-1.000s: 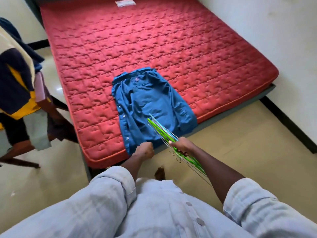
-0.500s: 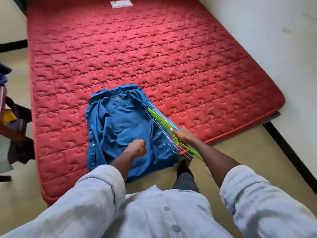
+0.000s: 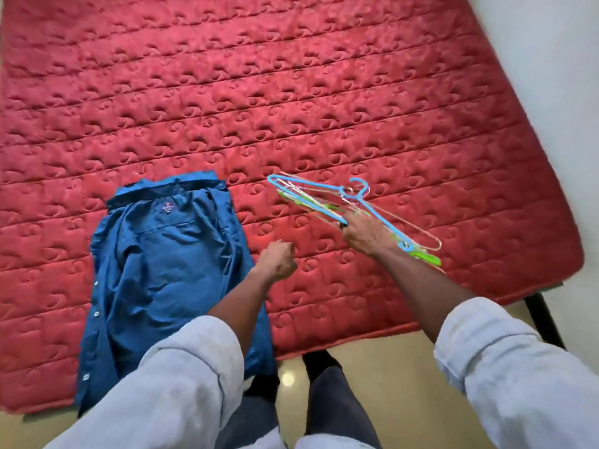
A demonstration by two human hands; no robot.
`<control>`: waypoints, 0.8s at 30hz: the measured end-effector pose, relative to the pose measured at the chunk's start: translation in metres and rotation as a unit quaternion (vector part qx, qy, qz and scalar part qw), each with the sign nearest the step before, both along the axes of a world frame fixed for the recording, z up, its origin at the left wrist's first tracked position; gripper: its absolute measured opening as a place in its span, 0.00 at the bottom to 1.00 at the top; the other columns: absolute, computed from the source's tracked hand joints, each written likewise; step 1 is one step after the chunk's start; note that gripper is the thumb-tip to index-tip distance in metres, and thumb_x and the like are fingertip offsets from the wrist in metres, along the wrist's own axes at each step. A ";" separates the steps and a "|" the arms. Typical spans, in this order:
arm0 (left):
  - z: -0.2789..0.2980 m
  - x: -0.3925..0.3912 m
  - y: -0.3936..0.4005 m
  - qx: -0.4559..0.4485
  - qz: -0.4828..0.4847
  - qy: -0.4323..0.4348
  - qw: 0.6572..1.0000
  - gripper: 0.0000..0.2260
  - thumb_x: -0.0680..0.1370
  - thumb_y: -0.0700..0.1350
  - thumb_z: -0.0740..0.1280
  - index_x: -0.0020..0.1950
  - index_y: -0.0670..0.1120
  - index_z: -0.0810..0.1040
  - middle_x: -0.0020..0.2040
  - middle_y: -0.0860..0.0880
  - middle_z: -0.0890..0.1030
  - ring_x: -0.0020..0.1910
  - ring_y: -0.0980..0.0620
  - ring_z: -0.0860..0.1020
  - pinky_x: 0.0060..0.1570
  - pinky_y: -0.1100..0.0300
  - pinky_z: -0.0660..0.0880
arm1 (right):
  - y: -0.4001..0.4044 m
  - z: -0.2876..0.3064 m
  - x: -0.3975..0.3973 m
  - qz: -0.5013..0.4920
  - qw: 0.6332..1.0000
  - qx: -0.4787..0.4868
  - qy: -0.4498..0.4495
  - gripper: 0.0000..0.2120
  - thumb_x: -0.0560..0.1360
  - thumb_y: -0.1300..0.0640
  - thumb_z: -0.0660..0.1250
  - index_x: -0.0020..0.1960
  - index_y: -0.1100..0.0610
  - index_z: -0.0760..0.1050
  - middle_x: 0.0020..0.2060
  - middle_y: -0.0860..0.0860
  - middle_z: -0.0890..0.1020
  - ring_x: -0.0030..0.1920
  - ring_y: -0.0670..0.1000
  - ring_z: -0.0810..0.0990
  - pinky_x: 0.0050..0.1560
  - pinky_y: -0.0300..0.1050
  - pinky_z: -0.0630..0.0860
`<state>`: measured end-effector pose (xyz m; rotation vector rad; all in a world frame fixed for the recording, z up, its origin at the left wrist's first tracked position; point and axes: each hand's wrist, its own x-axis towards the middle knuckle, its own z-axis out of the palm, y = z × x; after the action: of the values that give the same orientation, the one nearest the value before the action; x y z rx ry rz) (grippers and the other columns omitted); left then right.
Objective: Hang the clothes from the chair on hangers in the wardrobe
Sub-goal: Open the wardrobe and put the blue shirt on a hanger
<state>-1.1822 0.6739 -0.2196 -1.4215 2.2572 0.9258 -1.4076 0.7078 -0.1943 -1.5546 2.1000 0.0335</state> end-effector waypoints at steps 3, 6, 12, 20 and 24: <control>-0.030 -0.035 -0.032 -0.014 0.007 -0.002 1.000 0.12 0.74 0.44 0.63 0.54 0.40 0.77 0.55 0.36 0.78 0.56 0.35 0.76 0.54 0.45 0.75 | -0.045 -0.022 -0.046 0.033 0.995 -0.049 0.076 0.12 0.78 0.57 0.57 0.59 0.57 0.72 0.49 0.63 0.82 0.49 0.66 0.81 0.46 0.57 0.74; -0.075 -0.065 -0.057 -0.037 0.008 0.009 0.999 0.13 0.75 0.44 0.64 0.56 0.41 0.78 0.56 0.38 0.77 0.57 0.36 0.75 0.55 0.45 0.74 | -0.083 -0.066 -0.085 0.042 0.990 -0.092 0.101 0.12 0.79 0.60 0.57 0.60 0.60 0.72 0.50 0.62 0.80 0.49 0.66 0.81 0.44 0.57 0.73; -0.148 -0.081 -0.049 0.021 -0.020 -0.045 0.999 0.15 0.76 0.47 0.63 0.62 0.44 0.73 0.65 0.42 0.72 0.65 0.39 0.70 0.58 0.45 0.72 | -0.086 -0.170 -0.109 0.066 0.983 0.075 0.153 0.26 0.78 0.57 0.60 0.74 0.62 0.60 0.65 0.60 0.71 0.64 0.61 0.72 0.64 0.55 0.67; -0.140 -0.090 -0.047 0.023 -0.036 -0.077 0.996 0.17 0.77 0.48 0.62 0.64 0.42 0.73 0.67 0.41 0.70 0.66 0.39 0.69 0.62 0.43 0.69 | -0.069 -0.179 -0.108 0.029 0.994 0.002 0.104 0.29 0.74 0.63 0.61 0.74 0.65 0.62 0.71 0.62 0.68 0.72 0.63 0.66 0.71 0.56 0.63; -0.129 -0.108 -0.058 0.023 -0.038 -0.069 0.997 0.18 0.77 0.51 0.63 0.63 0.41 0.73 0.63 0.39 0.72 0.65 0.37 0.69 0.61 0.43 0.68 | -0.067 -0.171 -0.106 0.055 0.981 -0.151 0.108 0.15 0.68 0.66 0.61 0.53 0.61 0.77 0.49 0.58 0.79 0.49 0.62 0.78 0.51 0.56 0.74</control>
<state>-1.2902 0.6159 -0.3481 -1.3277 2.1577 0.8246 -1.5139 0.6404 -0.3655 -1.9210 2.2654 -0.0835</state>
